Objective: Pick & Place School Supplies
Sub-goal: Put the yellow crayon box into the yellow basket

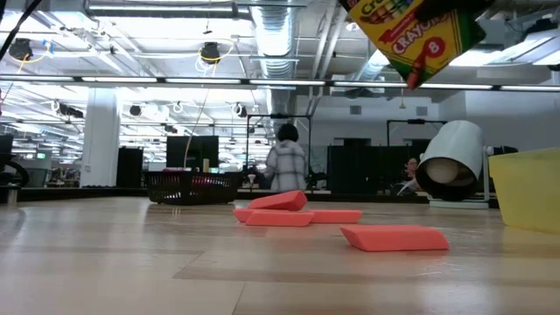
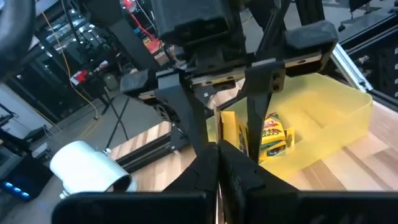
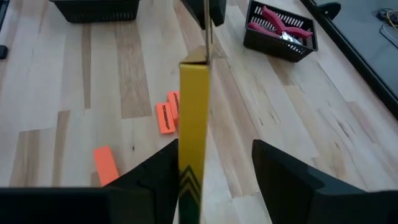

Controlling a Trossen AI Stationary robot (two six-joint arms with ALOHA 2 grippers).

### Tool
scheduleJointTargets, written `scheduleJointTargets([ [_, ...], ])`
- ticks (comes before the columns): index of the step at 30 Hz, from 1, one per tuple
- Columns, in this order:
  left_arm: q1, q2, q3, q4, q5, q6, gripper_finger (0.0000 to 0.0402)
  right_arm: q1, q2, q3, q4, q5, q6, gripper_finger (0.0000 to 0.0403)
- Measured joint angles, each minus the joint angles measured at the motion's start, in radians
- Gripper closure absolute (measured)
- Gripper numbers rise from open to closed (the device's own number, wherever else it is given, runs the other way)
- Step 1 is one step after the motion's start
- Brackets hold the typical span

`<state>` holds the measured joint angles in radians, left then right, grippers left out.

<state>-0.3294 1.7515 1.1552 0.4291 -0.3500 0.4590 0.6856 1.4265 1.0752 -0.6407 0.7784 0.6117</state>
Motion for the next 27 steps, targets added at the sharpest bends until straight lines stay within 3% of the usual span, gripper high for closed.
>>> scheduleJointTargets([
  [6,0.000,0.000,0.018,0.001,0.000,0.012,0.0401,-0.023,0.000,0.000,-0.002,-0.026,-0.010,0.0262],
  [12,0.001,0.000,0.018,-0.003,-0.001,0.015,0.0401,-0.034,0.000,0.000,-0.009,-0.049,-0.022,0.0379],
  [20,0.002,0.000,0.017,-0.030,-0.001,0.016,0.0393,-0.035,0.000,0.000,-0.050,-0.076,0.019,0.0381],
  [27,0.029,0.000,0.017,-0.179,-0.028,0.013,0.0354,0.045,0.000,-0.001,-0.391,-0.135,0.353,0.0381],
])
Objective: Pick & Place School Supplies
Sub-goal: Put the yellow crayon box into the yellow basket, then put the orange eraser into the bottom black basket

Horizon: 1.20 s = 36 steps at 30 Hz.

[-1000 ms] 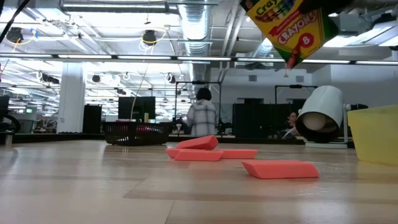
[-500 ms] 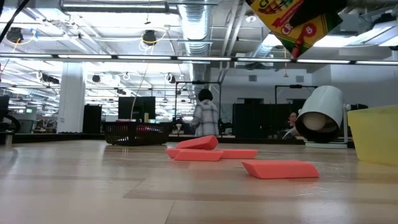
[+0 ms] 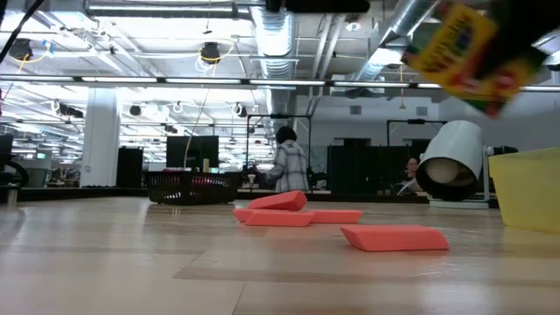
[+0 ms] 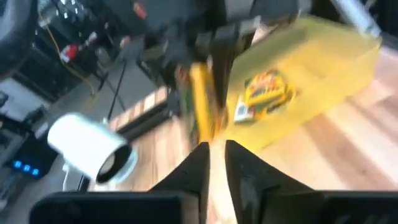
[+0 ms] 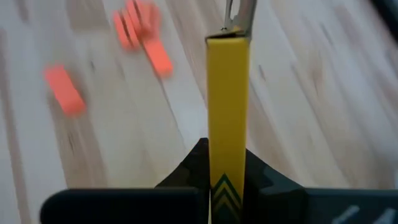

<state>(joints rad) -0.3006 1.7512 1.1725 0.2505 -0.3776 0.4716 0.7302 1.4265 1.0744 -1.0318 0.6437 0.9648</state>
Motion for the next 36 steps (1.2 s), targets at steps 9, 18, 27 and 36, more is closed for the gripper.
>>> scheduleJointTargets([
  [9,0.039,0.000,-0.001,-0.034,0.004,-0.057,0.0312,0.258,0.001,0.000,-0.180,-0.098,0.471,0.0381],
  [18,0.042,0.000,-0.001,-0.024,0.038,-0.062,0.0309,0.398,0.002,-0.085,-0.122,-0.116,0.755,0.0379],
  [27,0.042,0.000,-0.001,-0.024,0.038,-0.065,0.0309,0.401,0.002,-0.143,-0.021,-0.123,0.767,0.0220],
  [36,0.056,0.000,-0.002,-0.026,0.042,-0.091,0.0309,0.423,0.002,-0.143,-0.004,-0.127,0.808,0.0167],
])
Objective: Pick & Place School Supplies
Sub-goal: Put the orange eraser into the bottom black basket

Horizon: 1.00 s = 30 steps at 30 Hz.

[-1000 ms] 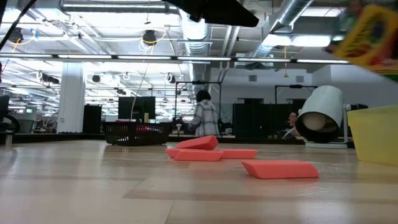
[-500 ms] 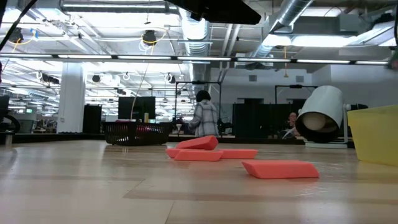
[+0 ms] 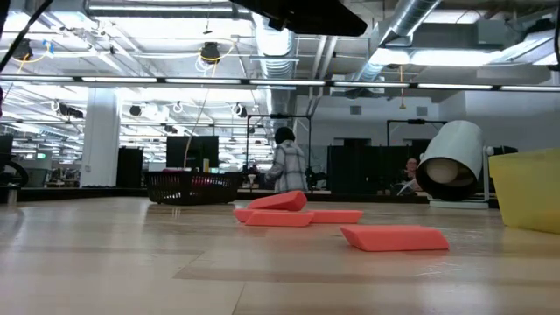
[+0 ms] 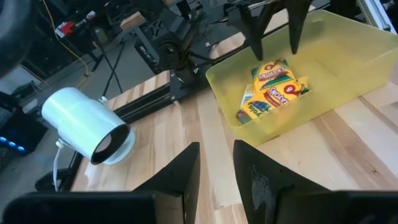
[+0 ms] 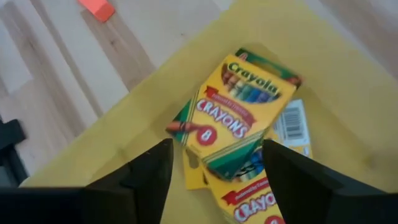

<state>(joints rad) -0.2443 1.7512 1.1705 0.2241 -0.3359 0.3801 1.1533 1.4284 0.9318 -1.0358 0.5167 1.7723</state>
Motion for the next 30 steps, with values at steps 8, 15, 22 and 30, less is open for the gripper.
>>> scheduleJointTargets([
  [8,0.003,0.000,-0.087,0.003,-0.001,-0.078,0.0309,0.078,0.000,0.000,0.073,0.193,0.095,0.0193],
  [15,-0.016,0.000,-0.239,0.064,0.029,-0.304,0.0309,0.025,0.000,-0.006,0.324,0.494,-0.254,0.0217],
  [22,-0.047,0.000,-0.346,0.202,0.012,-0.362,0.0309,-0.167,0.000,-0.006,0.540,0.505,-0.727,0.0232],
  [30,-0.022,0.000,-0.356,0.098,-0.058,-0.309,0.0298,-0.331,0.000,-0.006,0.584,0.313,-0.914,0.0231],
])
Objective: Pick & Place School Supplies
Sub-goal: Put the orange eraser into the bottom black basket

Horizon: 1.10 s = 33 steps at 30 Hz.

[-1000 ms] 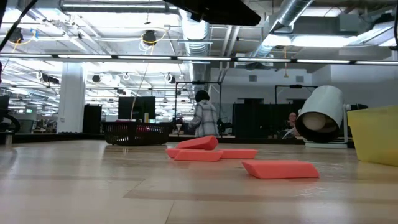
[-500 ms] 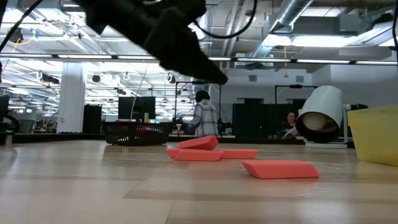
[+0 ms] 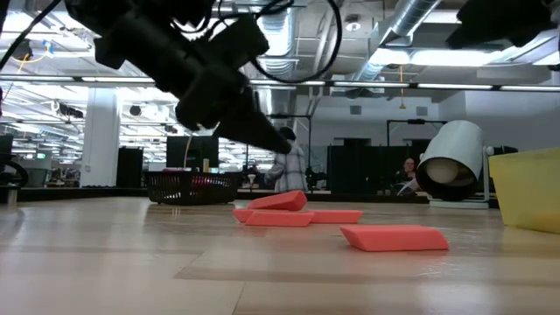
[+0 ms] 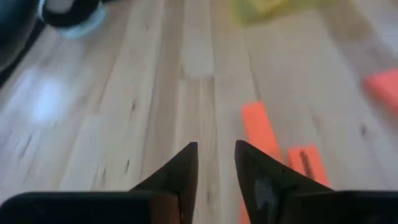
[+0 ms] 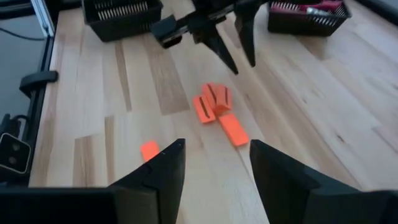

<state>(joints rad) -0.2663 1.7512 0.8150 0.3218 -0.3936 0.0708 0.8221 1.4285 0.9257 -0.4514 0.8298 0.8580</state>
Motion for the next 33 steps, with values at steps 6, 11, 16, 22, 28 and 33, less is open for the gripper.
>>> scheduleJointTargets([
  [6,-0.001,0.000,0.000,-0.119,0.088,0.008,0.0248,-0.010,0.000,0.000,0.023,-0.021,-0.021,0.0230],
  [11,-0.003,0.000,0.000,-0.120,0.121,0.029,0.0215,-0.010,0.000,0.000,0.030,-0.022,-0.020,0.0234],
  [16,-0.003,0.000,0.000,-0.120,0.120,0.029,0.0213,-0.010,0.000,0.000,0.037,-0.029,-0.020,0.0233],
  [22,-0.005,0.000,0.007,-0.118,0.135,0.028,0.0224,-0.010,0.000,0.000,0.043,-0.045,-0.020,0.0232],
  [28,-0.028,0.028,0.026,-0.113,0.148,0.019,0.0225,-0.011,0.000,0.000,0.045,-0.045,-0.020,0.0237],
  [33,-0.037,0.068,0.058,-0.122,0.132,0.020,0.0225,-0.011,0.000,-0.001,0.055,-0.046,-0.026,0.0238],
])
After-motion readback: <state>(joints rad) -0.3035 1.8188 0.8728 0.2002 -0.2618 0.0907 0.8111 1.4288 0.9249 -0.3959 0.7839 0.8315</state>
